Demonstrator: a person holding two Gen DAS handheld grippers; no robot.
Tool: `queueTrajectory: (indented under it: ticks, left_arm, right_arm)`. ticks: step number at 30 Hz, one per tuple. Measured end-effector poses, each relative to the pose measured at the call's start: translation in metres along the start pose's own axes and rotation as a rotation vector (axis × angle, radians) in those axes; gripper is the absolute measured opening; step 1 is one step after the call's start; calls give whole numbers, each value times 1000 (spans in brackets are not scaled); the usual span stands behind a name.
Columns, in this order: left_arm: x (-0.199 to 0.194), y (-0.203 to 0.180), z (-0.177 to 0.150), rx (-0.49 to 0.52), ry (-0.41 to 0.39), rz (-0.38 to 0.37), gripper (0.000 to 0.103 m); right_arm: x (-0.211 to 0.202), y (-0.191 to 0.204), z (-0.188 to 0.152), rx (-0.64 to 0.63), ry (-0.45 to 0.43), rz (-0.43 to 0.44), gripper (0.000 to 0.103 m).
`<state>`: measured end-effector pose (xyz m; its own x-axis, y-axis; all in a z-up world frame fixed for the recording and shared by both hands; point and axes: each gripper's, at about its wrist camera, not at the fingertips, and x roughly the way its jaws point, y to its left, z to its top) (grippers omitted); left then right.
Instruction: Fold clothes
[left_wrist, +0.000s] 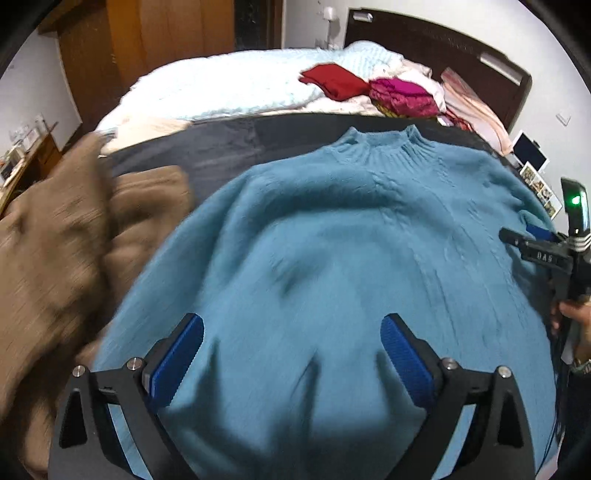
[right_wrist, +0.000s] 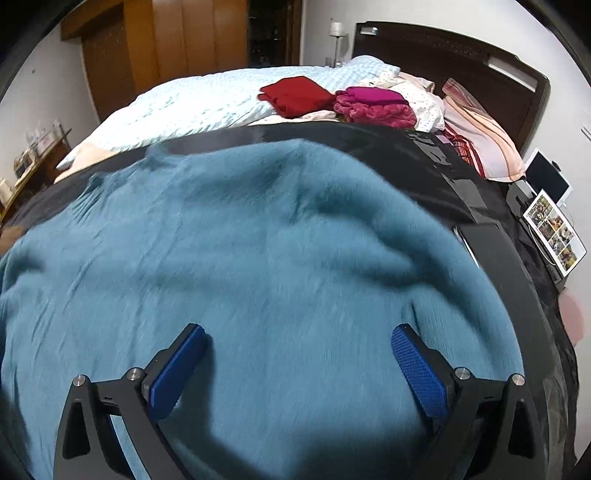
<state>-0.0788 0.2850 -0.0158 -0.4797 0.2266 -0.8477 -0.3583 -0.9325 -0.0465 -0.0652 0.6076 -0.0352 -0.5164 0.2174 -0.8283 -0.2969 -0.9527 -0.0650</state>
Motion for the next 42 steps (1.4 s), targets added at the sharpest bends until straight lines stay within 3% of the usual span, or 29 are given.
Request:
queueTrajectory:
  ticks: [5, 11, 15, 18, 22, 34, 42]
  left_arm:
    - [-47, 34, -46, -14, -61, 92, 98]
    - [-66, 42, -102, 56, -37, 127, 98]
    - [-49, 19, -128, 199, -40, 266, 98]
    - [-30, 11, -131, 245, -51, 383, 98]
    - [-24, 37, -112, 144, -60, 458, 98]
    - [-11, 106, -70, -88, -48, 484, 99]
    - [-2, 165, -65, -200, -27, 482, 99]
  right_arm:
    - [-44, 25, -39, -69, -14, 110, 102]
    - [-80, 61, -86, -113, -33, 214, 102]
    - [-67, 72, -109, -148, 12, 192, 102]
    - [-69, 72, -118, -175, -14, 164, 102]
    - [-69, 64, -121, -163, -20, 162, 102]
    - [-70, 62, -122, -150, -23, 152, 102]
    - [-67, 60, -119, -146, -24, 152, 102]
